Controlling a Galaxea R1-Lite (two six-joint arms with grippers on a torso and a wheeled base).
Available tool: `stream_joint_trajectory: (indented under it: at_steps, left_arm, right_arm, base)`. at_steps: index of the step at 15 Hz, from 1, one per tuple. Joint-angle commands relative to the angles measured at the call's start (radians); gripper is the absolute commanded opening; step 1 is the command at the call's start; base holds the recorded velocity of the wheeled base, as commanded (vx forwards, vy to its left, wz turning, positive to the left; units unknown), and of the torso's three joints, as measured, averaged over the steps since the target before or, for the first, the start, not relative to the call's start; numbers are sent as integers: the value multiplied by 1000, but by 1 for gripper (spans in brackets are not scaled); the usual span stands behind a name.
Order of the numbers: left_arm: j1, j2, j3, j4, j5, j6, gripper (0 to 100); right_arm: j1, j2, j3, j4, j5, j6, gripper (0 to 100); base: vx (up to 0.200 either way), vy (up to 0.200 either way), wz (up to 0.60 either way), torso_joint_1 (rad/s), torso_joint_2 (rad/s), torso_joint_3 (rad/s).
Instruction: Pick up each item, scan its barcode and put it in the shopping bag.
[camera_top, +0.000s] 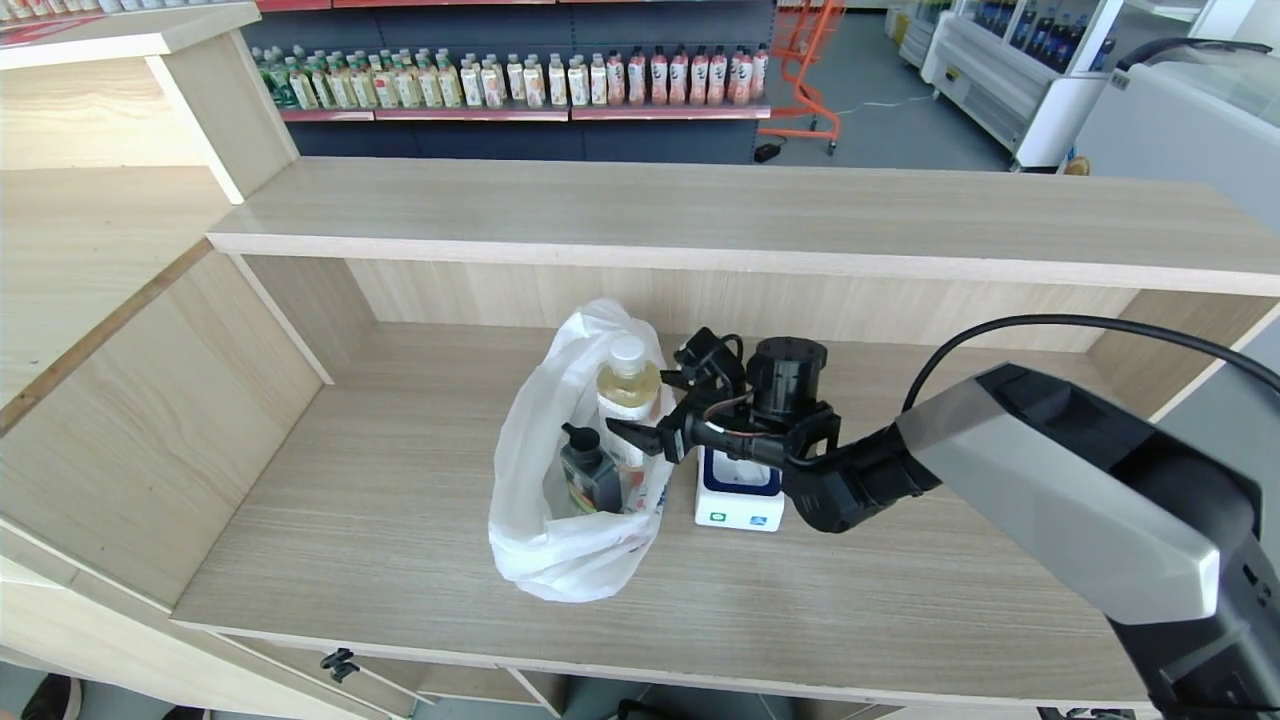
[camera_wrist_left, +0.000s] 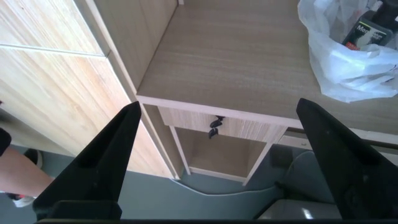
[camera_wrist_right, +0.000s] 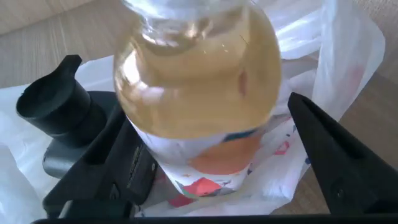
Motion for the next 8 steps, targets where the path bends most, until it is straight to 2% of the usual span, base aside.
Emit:
stream_joint_trajectory:
  at_steps: [1,4,6,7,8]
  left_arm:
    - [0,0,0,0,0,0,100]
    - [0,0,0,0,0,1,100]
    - [0,0,0,0,0,1,100]
    - [0,0,0,0,0,1,100]
    - [0,0,0,0,0,0,100]
  right_arm:
    - [-9,-14,8,4,-1,11,100]
    - [-25,-98,60,1,-1,81,100]
    - [-46,-273,200,4,-1,230,100]
    - [-52,-325,252,7,-1,256,100]
    - [-89,-519,467,12,5,324,100]
  base:
    - [0,0,0,0,0,0]
    - [0,0,0,0,0,0]
    - [0,0,0,0,0,0]
    - [0,0,0,0,0,0]
    - [0,0,0,0,0,0]
